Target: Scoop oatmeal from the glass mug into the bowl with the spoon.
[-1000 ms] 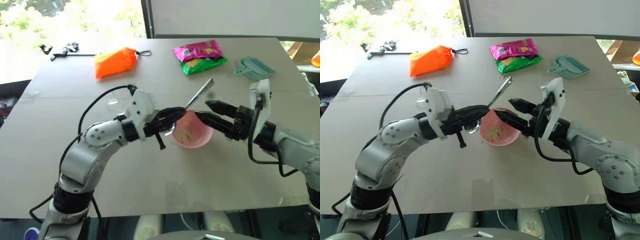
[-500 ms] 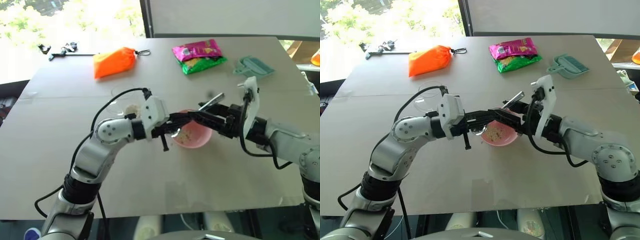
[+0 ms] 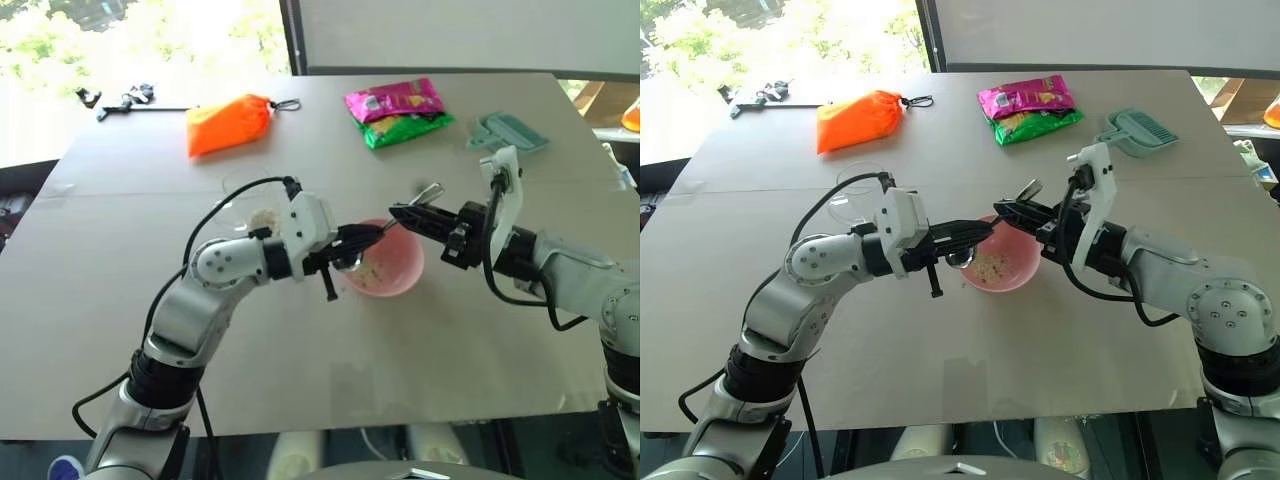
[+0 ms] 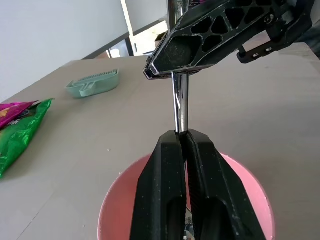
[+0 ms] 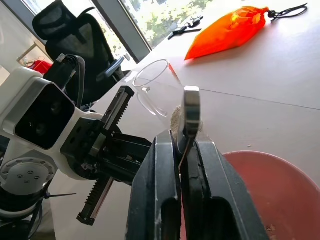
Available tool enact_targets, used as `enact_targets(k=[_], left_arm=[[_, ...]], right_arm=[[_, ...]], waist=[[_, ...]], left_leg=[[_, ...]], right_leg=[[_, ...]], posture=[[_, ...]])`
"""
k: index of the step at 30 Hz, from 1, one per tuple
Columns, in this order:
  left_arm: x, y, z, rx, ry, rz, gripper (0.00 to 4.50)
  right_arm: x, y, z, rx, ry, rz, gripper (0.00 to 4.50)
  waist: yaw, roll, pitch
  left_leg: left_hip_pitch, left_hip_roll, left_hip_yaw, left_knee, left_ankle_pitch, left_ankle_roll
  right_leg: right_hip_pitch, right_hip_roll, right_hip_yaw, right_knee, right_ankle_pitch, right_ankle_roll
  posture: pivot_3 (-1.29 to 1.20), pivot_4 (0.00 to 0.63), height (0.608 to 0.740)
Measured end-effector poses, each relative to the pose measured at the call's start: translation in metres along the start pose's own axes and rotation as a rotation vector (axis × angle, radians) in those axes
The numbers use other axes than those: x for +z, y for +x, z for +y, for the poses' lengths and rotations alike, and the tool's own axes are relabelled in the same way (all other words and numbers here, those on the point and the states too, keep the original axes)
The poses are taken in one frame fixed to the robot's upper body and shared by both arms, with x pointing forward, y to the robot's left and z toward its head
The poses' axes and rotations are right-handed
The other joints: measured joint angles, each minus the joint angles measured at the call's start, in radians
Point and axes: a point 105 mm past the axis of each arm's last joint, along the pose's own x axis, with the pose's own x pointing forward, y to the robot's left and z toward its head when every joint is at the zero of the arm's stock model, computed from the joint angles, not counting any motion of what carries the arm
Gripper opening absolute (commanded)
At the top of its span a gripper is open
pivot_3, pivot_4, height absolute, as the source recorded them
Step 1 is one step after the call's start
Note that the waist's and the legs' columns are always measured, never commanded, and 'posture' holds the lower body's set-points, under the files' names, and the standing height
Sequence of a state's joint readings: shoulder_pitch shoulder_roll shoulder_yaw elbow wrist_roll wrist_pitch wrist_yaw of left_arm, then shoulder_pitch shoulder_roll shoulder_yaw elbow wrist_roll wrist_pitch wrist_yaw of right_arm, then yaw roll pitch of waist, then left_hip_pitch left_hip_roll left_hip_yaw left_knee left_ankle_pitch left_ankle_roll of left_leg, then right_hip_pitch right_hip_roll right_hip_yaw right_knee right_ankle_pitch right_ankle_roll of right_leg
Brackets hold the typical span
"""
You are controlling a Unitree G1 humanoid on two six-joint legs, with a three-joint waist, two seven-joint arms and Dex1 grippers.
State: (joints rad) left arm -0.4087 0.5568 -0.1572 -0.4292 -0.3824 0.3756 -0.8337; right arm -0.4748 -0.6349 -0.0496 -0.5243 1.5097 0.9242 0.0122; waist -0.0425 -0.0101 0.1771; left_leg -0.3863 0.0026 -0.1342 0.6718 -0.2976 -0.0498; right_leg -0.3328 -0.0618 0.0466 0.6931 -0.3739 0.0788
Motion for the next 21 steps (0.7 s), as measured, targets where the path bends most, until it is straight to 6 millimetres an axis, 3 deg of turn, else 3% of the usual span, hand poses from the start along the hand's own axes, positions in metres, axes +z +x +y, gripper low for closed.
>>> enact_targets(k=[10,11,17,21], left_arm=[[-0.001,0.0,-0.002,-0.004,-0.008,0.0,0.0],[-0.001,0.0,-0.002,-0.007,-0.017,-0.001,0.54],[0.006,-0.007,0.011,0.085,-0.079,-0.042,2.13],[0.028,-0.033,0.023,0.155,-0.248,-0.125,2.13]], right_arm=[[-0.002,-0.002,-0.001,0.004,0.006,0.009,0.12],[-0.002,-0.002,-0.001,0.005,0.009,0.009,0.0],[-0.003,-0.005,-0.012,-0.044,0.048,0.013,0.0],[0.009,-0.014,-0.028,-0.093,0.141,-0.038,0.0]], waist=[[0.0,0.0,0.0],[0.0,0.0,0.0],[0.0,0.0,0.0],[-0.003,0.0,0.0]], left_leg=[[0.0,0.0,0.0,0.0,0.0,0.0],[0.0,0.0,0.0,0.0,0.0,0.0],[-0.001,0.0,0.0,0.0,0.0,0.0],[-0.005,0.0,0.0,0.001,0.0,0.0]], right_leg=[[0.0,0.0,0.0,0.0,0.0,0.0],[0.0,0.0,0.0,0.0,0.0,0.0],[-0.001,0.0,0.0,0.0,0.0,0.0],[-0.004,0.0,0.0,0.001,0.0,0.0]], posture=[[0.0,0.15,0.74],[0.0,0.15,0.74],[0.0,0.15,0.74],[0.0,0.15,0.74]])
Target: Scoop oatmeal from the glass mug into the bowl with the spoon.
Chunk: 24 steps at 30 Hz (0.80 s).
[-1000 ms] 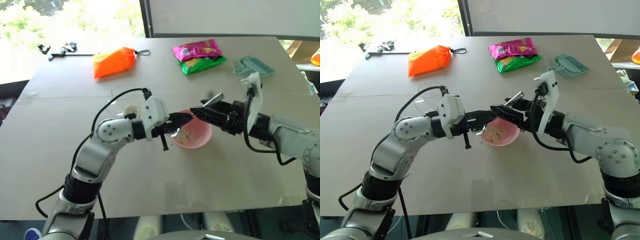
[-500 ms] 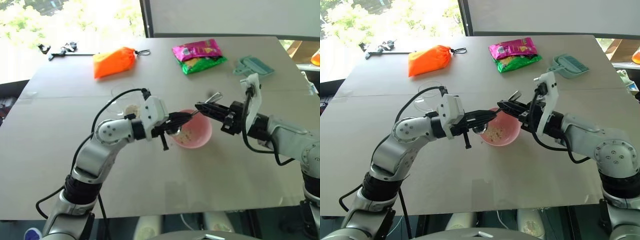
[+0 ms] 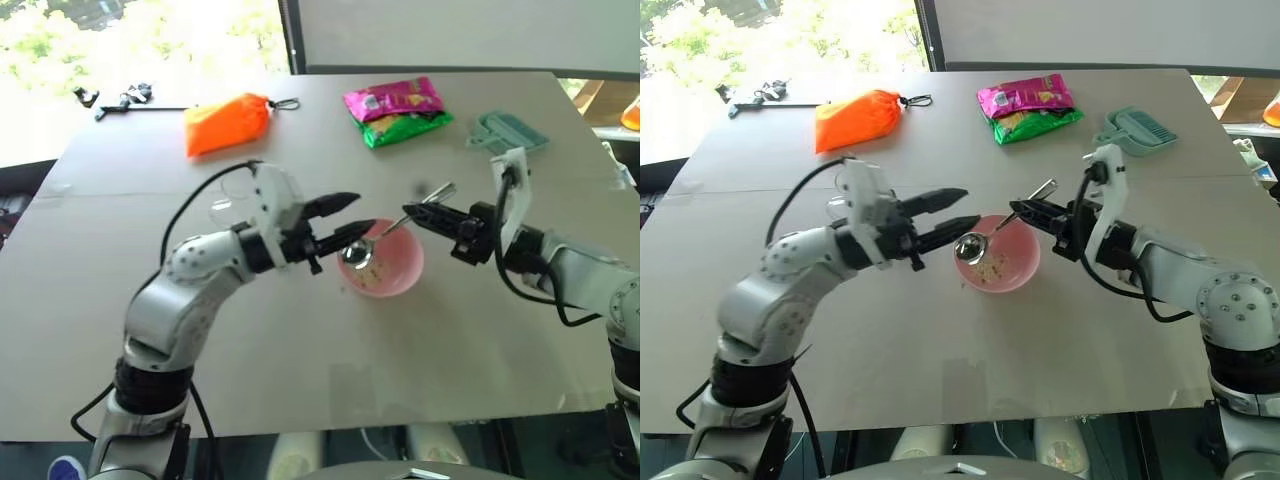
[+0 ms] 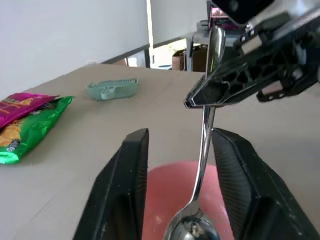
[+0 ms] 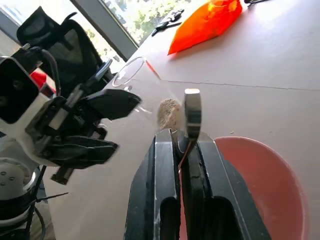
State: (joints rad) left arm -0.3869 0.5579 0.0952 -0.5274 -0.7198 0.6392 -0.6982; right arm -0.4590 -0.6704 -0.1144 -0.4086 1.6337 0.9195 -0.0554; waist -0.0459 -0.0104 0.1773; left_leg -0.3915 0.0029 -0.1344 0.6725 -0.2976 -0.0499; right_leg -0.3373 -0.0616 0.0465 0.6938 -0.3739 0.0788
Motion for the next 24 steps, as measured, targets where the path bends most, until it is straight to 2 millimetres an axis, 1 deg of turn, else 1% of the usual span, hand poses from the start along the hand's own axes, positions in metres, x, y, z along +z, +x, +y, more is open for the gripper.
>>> enact_targets(k=[3,5,6,7,8,10,11,12,14,16,17,18,19,20,22,23,24], left_arm=[[0.03,-0.021,0.014,0.071,-0.113,-0.069,2.13],[0.056,-0.032,0.019,0.089,-0.152,-0.123,2.13],[0.069,-0.042,0.021,0.099,-0.183,-0.144,2.13],[0.079,-0.054,0.025,0.126,-0.194,-0.147,2.13],[0.082,-0.063,0.029,0.155,-0.198,-0.141,2.13],[0.075,-0.091,0.042,0.278,-0.221,-0.066,2.13],[0.07,-0.103,0.049,0.332,-0.245,-0.05,2.13],[0.065,-0.111,0.051,0.364,-0.237,-0.028,2.13],[0.045,-0.139,0.062,0.483,-0.223,0.082,2.13],[0.028,-0.17,0.077,0.62,-0.204,0.153,2.13],[0.021,-0.184,0.084,0.679,-0.169,0.182,2.13],[0.015,-0.194,0.088,0.717,-0.146,0.199,2.13],[0.012,-0.197,0.09,0.731,-0.126,0.214,2.13],[0.005,-0.202,0.092,0.749,-0.083,0.236,2.13],[-0.005,-0.2,0.092,0.746,-0.068,0.246,2.13],[-0.016,-0.197,0.091,0.73,-0.055,0.275,2.13],[-0.02,-0.196,0.09,0.723,-0.056,0.287,2.13]], right_arm=[[0.016,-0.009,-0.003,0.001,0.062,-0.06,0.0],[0.021,-0.011,0.002,0.029,0.09,-0.078,0.0],[0.023,-0.014,0.005,0.049,0.104,-0.078,0.0],[0.026,-0.017,0.007,0.056,0.109,-0.08,0.0],[0.029,-0.02,0.006,0.053,0.108,-0.085,0.0],[0.032,-0.03,0.002,0.035,0.112,-0.089,0.0],[0.033,-0.034,-0.002,0.018,0.123,-0.095,0.0],[0.032,-0.035,-0.003,0.018,0.126,-0.093,0.0],[0.029,-0.04,-0.006,0.005,0.132,-0.08,0.0],[0.03,-0.048,-0.01,-0.019,0.135,-0.093,0.0],[0.031,-0.051,-0.011,-0.02,0.134,-0.102,0.0],[0.033,-0.054,-0.011,-0.02,0.132,-0.111,0.0],[0.033,-0.056,-0.012,-0.02,0.132,-0.114,0.0],[0.033,-0.059,-0.012,-0.019,0.133,-0.121,0.0],[0.031,-0.063,-0.013,-0.018,0.137,-0.126,0.0],[0.03,-0.066,-0.012,-0.018,0.136,-0.124,0.0],[0.029,-0.066,-0.012,-0.017,0.135,-0.123,0.0]], waist=[[0.001,-0.001,0.0],[0.0,-0.001,0.001],[-0.002,-0.001,0.001],[-0.004,-0.001,0.001],[-0.006,0.0,0.001],[-0.015,0.0,0.001],[-0.015,0.0,0.001],[-0.018,0.0,0.001],[-0.023,0.001,0.002],[-0.023,0.004,0.003],[-0.022,0.004,0.003],[-0.02,0.004,0.003],[-0.02,0.004,0.003],[-0.016,0.004,0.003],[-0.008,0.004,0.003],[-0.002,0.004,0.003],[0.001,0.004,0.003]], left_leg=[[-0.004,0.0,-0.001,0.002,0.0,0.0],[-0.006,0.0,-0.002,0.004,0.0,0.0],[-0.006,0.0,-0.001,0.004,0.0,0.0],[-0.006,0.0,-0.001,0.004,0.0,0.0],[-0.005,0.0,-0.001,0.003,0.0,0.0],[-0.004,0.0,-0.001,0.002,0.0,0.0],[-0.004,0.0,-0.001,0.002,0.0,0.0],[-0.004,0.0,-0.001,0.002,0.0,0.0],[-0.003,0.001,0.0,0.002,0.0,0.0],[-0.002,0.001,0.001,0.0,0.0,0.0],[-0.002,0.001,0.001,0.0,0.0,0.0],[-0.002,0.001,0.001,0.0,0.0,0.0],[-0.003,0.001,0.001,0.0,0.0,0.0],[-0.003,0.001,0.002,0.0,0.0,0.0],[-0.004,0.001,0.002,0.0,0.0,0.0],[-0.004,0.001,0.002,0.0,0.0,0.0],[-0.004,0.001,0.002,0.0,0.0,0.0]], right_leg=[[-0.002,0.0,-0.002,0.001,0.0,0.0],[-0.003,0.0,-0.002,0.001,0.0,0.0],[-0.003,0.0,-0.002,0.001,0.0,0.0],[-0.003,0.0,-0.002,0.001,0.0,0.0],[-0.003,0.0,-0.002,0.0,0.0,0.0],[-0.003,0.0,-0.002,0.0,0.0,0.0],[-0.003,0.0,-0.002,0.0,0.0,0.0],[-0.003,0.001,-0.002,0.001,0.0,0.0],[-0.004,0.001,-0.001,0.001,0.0,0.0],[-0.004,0.001,0.001,0.001,0.0,0.0],[-0.004,0.001,0.0,0.001,0.0,0.0],[-0.004,0.001,0.0,0.001,0.0,0.0],[-0.004,0.001,0.0,0.001,0.0,0.0],[-0.004,0.0,0.001,0.0,0.0,0.0],[-0.004,0.0,0.001,0.0,0.0,0.0],[-0.004,0.0,0.001,0.0,0.0,0.0],[-0.004,0.0,0.001,0.0,0.0,0.0]], posture=[[0.0,0.15,0.74],[0.0,0.15,0.74],[0.0,0.15,0.74],[0.0,0.15,0.74],[0.0,0.15,0.74],[0.0,0.15,0.74],[0.0,0.15,0.74],[0.0,0.15,0.74],[0.0,0.15,0.74],[0.0,0.15,0.74],[0.0,0.15,0.74],[0.0,0.15,0.74],[0.0,0.15,0.74],[0.0,0.15,0.74],[0.0,0.15,0.74],[0.0,0.15,0.74],[0.0,0.15,0.74]])
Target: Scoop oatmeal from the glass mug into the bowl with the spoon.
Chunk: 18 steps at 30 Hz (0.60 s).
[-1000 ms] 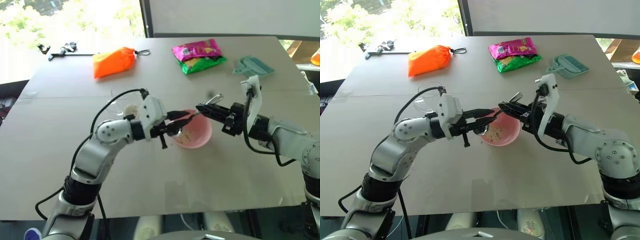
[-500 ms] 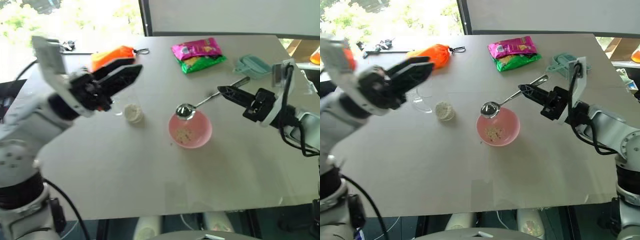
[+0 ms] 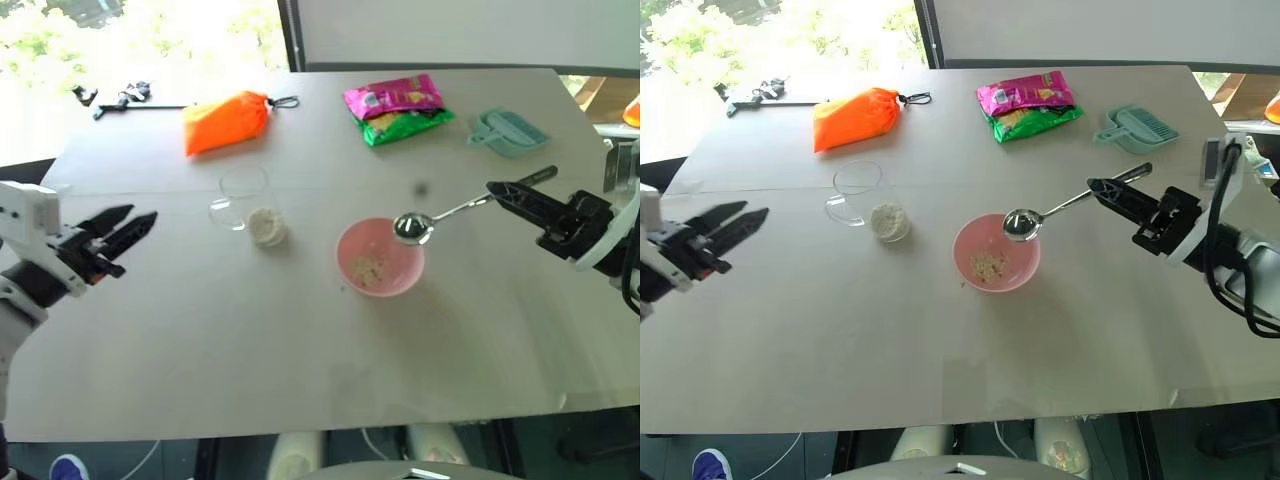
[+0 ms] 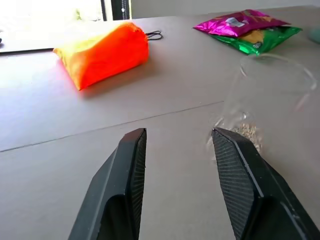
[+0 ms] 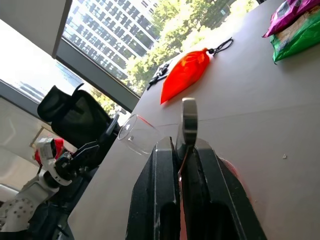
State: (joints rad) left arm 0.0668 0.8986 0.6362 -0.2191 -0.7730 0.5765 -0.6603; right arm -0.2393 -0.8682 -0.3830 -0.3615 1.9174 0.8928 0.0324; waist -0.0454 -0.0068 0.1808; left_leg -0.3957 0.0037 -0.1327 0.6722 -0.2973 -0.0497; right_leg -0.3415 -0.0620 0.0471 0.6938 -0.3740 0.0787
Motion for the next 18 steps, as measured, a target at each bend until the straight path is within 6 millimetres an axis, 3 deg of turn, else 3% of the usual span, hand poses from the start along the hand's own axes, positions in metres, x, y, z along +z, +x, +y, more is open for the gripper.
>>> enact_targets(k=[5,12,18], left_arm=[[-0.026,0.022,-0.014,-0.048,-0.051,0.005,2.13],[-0.031,0.054,-0.026,-0.056,-0.063,-0.037,2.13],[-0.036,0.067,-0.036,-0.053,-0.063,-0.038,2.13]], right_arm=[[-0.003,-0.012,0.0,-0.012,-0.033,0.003,0.0],[-0.001,-0.02,-0.001,-0.036,-0.045,-0.023,0.0],[-0.001,-0.021,0.001,-0.036,-0.051,-0.031,0.0]], waist=[[0.006,0.0,0.0],[0.002,0.0,0.0],[0.001,0.0,0.0]], left_leg=[[0.0,0.0,0.0,0.0,0.0,0.0],[0.0,0.0,0.0,0.001,0.0,0.0],[0.0,0.0,0.0,0.001,0.0,0.0]], right_leg=[[0.0,0.0,0.0,0.001,0.0,0.0],[0.0,0.0,0.0,0.001,0.0,0.0],[0.0,0.0,0.0,0.001,0.0,0.0]], posture=[[0.0,0.15,0.74],[0.0,0.15,0.74],[0.0,0.15,0.74]])
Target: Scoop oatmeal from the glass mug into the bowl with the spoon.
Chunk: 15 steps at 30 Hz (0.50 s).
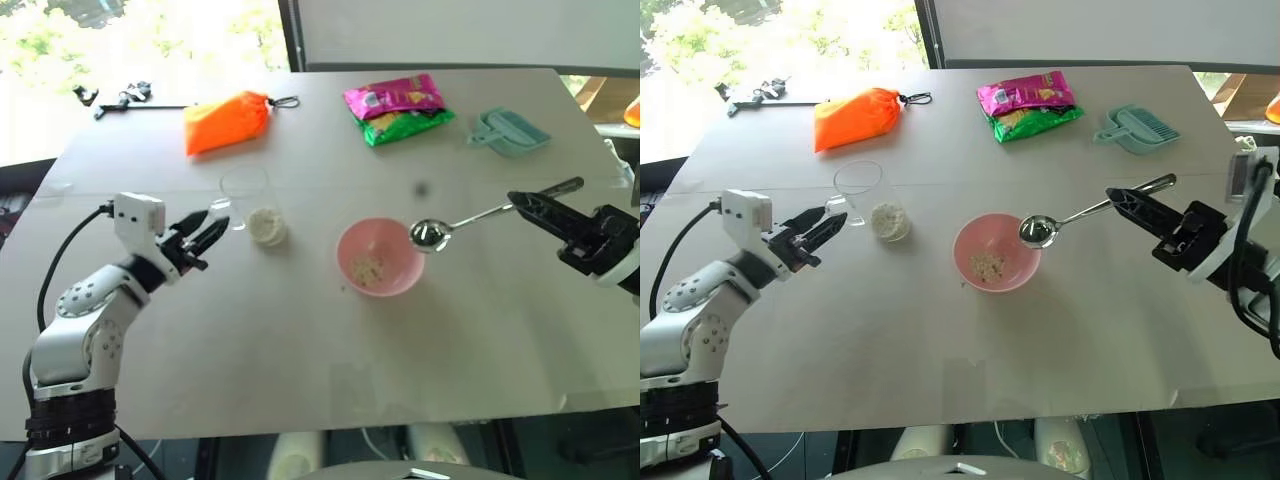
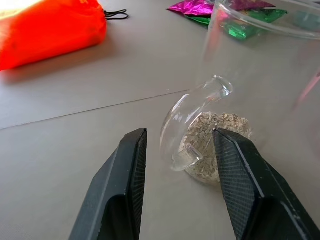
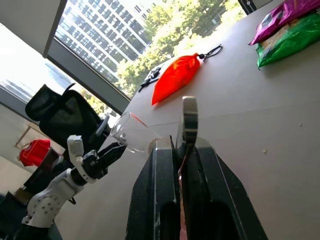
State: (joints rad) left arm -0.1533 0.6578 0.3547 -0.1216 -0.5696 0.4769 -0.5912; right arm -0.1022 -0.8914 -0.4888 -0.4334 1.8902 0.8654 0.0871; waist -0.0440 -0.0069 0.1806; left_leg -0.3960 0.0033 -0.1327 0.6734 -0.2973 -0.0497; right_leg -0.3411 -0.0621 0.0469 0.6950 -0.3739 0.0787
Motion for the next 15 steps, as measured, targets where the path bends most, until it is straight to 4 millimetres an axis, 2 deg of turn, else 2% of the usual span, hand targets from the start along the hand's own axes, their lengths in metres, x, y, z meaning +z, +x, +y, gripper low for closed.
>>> enact_targets(k=[5,11,15], left_arm=[[-0.01,0.005,0.0,0.083,-0.02,-0.003,2.13],[-0.004,0.013,-0.003,0.124,-0.018,-0.042,2.13],[-0.007,0.022,-0.012,0.111,-0.024,-0.046,2.13]], right_arm=[[0.0,0.0,0.002,-0.005,-0.01,0.001,0.0],[0.0,0.0,0.003,-0.002,-0.018,-0.001,0.0],[0.001,0.0,0.003,-0.001,-0.021,-0.002,0.0]], waist=[[0.001,0.0,0.0],[0.002,0.0,0.0],[0.003,0.0,0.0]], left_leg=[[0.0,0.0,0.0,0.001,0.0,0.0],[-0.001,0.0,0.0,0.002,0.0,0.0],[-0.001,0.0,0.0,0.002,0.0,0.0]], right_leg=[[0.0,0.0,0.0,0.0,0.0,0.0],[0.001,0.0,0.0,0.001,0.0,0.0],[0.001,0.0,-0.001,0.001,0.0,0.0]], posture=[[0.0,0.15,0.74],[0.0,0.15,0.74],[0.0,0.15,0.74]])
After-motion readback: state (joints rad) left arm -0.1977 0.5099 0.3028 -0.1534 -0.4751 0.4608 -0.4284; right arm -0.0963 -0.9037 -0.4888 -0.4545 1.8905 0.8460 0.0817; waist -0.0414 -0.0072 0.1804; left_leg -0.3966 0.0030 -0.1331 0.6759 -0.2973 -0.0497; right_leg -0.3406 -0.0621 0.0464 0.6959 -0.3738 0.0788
